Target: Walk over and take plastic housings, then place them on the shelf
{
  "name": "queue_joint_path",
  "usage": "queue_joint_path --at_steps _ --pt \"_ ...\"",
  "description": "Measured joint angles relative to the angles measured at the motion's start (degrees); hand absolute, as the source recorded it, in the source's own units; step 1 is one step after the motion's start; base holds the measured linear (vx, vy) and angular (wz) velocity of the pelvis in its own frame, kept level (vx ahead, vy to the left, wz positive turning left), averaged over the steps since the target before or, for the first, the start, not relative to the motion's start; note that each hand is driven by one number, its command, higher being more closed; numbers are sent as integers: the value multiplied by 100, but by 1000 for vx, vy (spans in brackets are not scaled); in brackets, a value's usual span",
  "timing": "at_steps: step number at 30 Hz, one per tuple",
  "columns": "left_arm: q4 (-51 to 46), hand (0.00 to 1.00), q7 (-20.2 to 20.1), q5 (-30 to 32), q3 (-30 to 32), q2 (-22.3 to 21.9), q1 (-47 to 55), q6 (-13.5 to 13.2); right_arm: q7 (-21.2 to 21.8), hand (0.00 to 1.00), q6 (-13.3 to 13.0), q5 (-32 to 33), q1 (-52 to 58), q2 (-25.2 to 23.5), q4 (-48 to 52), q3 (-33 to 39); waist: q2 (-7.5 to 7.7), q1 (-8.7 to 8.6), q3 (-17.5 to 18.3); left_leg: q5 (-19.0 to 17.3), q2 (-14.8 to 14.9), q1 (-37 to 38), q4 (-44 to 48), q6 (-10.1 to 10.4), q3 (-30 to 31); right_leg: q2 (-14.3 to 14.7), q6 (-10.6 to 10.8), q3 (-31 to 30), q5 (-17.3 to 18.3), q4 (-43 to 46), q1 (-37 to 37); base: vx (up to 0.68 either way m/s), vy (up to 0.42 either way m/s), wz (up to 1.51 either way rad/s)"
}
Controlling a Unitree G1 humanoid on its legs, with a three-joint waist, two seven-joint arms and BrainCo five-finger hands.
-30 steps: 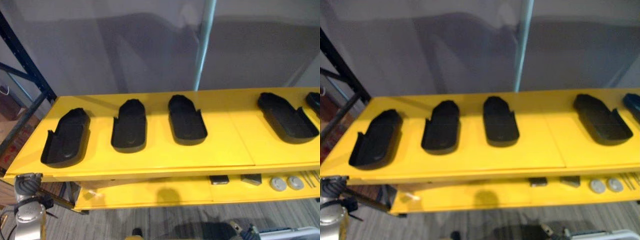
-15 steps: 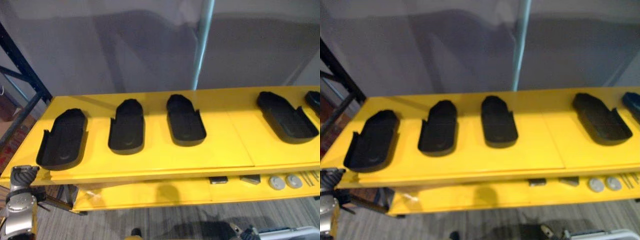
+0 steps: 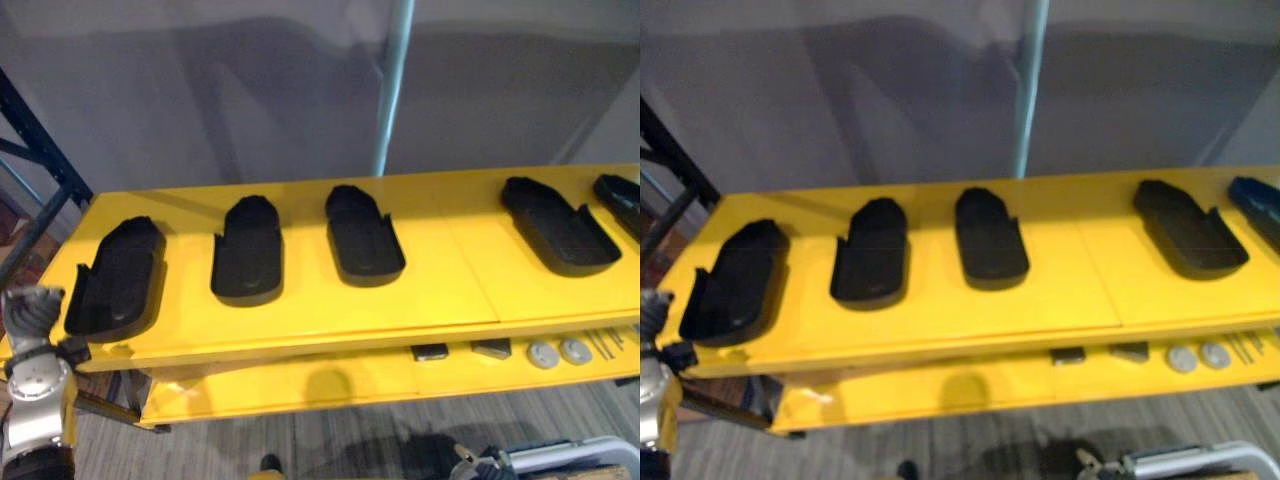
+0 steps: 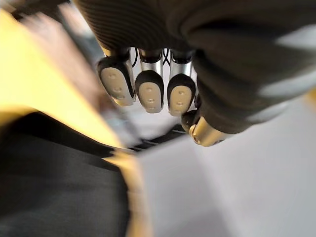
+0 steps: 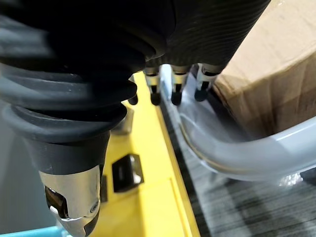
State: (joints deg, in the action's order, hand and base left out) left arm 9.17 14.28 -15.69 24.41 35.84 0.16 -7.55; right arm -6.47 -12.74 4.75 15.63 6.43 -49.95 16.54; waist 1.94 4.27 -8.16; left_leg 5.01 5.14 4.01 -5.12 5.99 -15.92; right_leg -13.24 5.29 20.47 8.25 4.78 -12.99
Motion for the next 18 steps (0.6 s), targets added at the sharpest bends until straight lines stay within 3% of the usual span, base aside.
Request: queue_joint_path --at_steps 2,10,18 --pt "-135 100 -181 39 -2 -21 17 -38 -4 0 0 -3 13 -17 5 57 7 -14 4 1 -10 3 1 1 29 -1 -2 5 -1 2 -20 66 0 8" --pt "-47 100 -1591 -351 -99 -266 712 -116 6 0 4 -110 -15 -19 2 74 17 10 8 1 6 44 9 2 14 3 -13 -1 -13 108 -23 36 -1 3" --pt "222 100 -2117 -806 -102 -264 888 226 10 0 13 -110 -2 -18 -63 73 -7 20 1 5 19 88 -2 -6 7 -11 0 -4 -20 162 -10 -46 4 -4"
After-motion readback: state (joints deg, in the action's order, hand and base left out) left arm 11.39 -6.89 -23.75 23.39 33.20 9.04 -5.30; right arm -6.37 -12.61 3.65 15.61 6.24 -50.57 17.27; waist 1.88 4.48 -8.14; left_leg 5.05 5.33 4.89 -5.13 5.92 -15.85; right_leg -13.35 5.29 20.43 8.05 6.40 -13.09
